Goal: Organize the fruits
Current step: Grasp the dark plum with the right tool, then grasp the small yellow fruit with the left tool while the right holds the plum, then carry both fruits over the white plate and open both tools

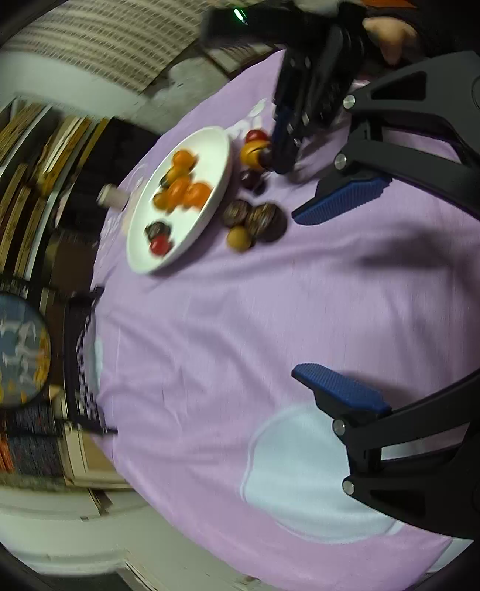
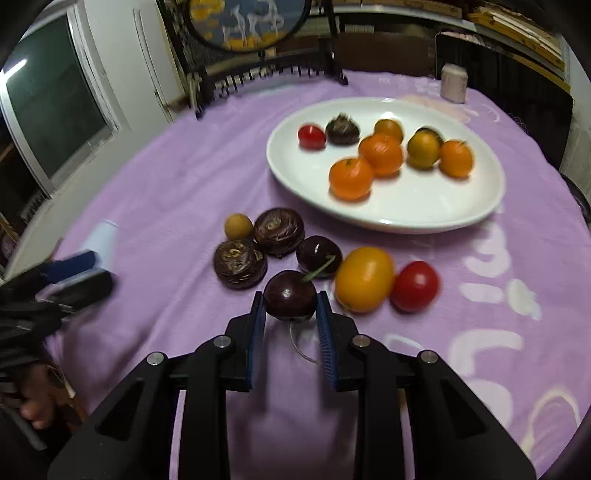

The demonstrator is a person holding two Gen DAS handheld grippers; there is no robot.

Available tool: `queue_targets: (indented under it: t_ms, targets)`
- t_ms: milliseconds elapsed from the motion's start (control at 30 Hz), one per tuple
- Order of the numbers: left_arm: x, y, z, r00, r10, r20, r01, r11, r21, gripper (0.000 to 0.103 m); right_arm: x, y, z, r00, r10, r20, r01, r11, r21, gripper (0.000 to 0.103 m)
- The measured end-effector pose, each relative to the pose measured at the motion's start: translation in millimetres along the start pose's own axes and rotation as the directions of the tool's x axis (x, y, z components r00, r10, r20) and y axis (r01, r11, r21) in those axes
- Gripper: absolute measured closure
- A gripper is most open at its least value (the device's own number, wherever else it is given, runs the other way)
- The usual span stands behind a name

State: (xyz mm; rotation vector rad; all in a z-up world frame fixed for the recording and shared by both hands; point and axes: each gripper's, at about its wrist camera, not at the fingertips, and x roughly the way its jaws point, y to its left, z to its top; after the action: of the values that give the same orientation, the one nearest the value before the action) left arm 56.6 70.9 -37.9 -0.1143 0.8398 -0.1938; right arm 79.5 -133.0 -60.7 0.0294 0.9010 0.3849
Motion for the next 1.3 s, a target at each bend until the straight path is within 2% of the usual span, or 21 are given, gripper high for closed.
queue_targets:
  t_ms: [67, 100, 200, 267, 467, 533, 567, 667, 700, 833, 900, 1033, 1200, 1300]
  targets:
    - [5, -15, -1, 1.0, -0.004, -0.017, 0.005, 0.999, 0.039, 0.024, -24, -8, -4, 0.999, -0.017, 0.044, 0.017, 1.0, 0.006, 0.075]
    - [8, -23, -1, 0.999, -0.018, -0.026, 0.02, 0.998, 0.054, 0.024, -39, -17, -8, 0.996, -0.051, 0.074, 0.051, 0.999, 0.012, 0.075]
    - [16, -55, -3, 0.993, -0.096, -0.073, 0.104, 0.989, 0.108, 0.024, -64, -44, -19, 0.979, -0.162, 0.12, 0.156, 0.986, 0.057, 0.075]
    - [24, -87, -8, 0.985, -0.134, -0.108, 0.152, 0.973, 0.171, 0.024, -75, -62, -26, 0.969, -0.208, 0.136, 0.196, 0.976, 0.096, 0.075]
    - [48, -160, -21, 0.974, -0.146, -0.172, 0.192, 0.936, 0.294, 0.026, -87, -100, -45, 0.968, -0.208, 0.139, 0.182, 0.967, 0.179, 0.075]
    - [56, -172, -22, 0.975, -0.129, -0.183, 0.182, 0.932, 0.312, 0.033, -87, -106, -48, 0.971, -0.196, 0.139, 0.168, 0.967, 0.191, 0.075]
    - [61, -178, -22, 0.974, -0.121, -0.19, 0.177, 0.932, 0.316, 0.04, -88, -110, -51, 0.972, -0.189, 0.139, 0.16, 0.967, 0.196, 0.075]
    - [76, -185, -22, 0.968, -0.119, -0.222, 0.185, 0.934, 0.305, 0.071, -90, -117, -54, 0.974, -0.175, 0.141, 0.144, 0.968, 0.206, 0.075]
    - [79, -188, -23, 0.966, -0.118, -0.229, 0.187, 0.934, 0.303, 0.073, -91, -118, -55, 0.975, -0.168, 0.143, 0.136, 0.969, 0.208, 0.075]
    - [82, -191, -23, 0.972, -0.109, -0.206, 0.171, 0.935, 0.31, 0.079, -91, -119, -55, 0.978, -0.15, 0.148, 0.117, 0.97, 0.213, 0.075]
    - [79, -186, -23, 0.969, -0.134, -0.209, 0.191, 0.939, 0.286, 0.079, -90, -119, -55, 0.979, -0.145, 0.144, 0.112, 0.97, 0.214, 0.075]
    - [70, -179, -22, 0.972, -0.145, -0.184, 0.193, 0.941, 0.279, 0.079, -84, -115, -55, 0.983, -0.13, 0.129, 0.101, 0.973, 0.209, 0.075]
    - [61, -157, -10, 0.975, -0.152, -0.161, 0.187, 0.954, 0.235, 0.079, -74, -104, -47, 0.987, -0.116, 0.108, 0.095, 0.979, 0.182, 0.075]
    - [54, -138, 5, 0.984, -0.133, -0.122, 0.156, 0.966, 0.208, 0.079, -67, -100, -38, 0.991, -0.093, 0.097, 0.075, 0.983, 0.169, 0.075]
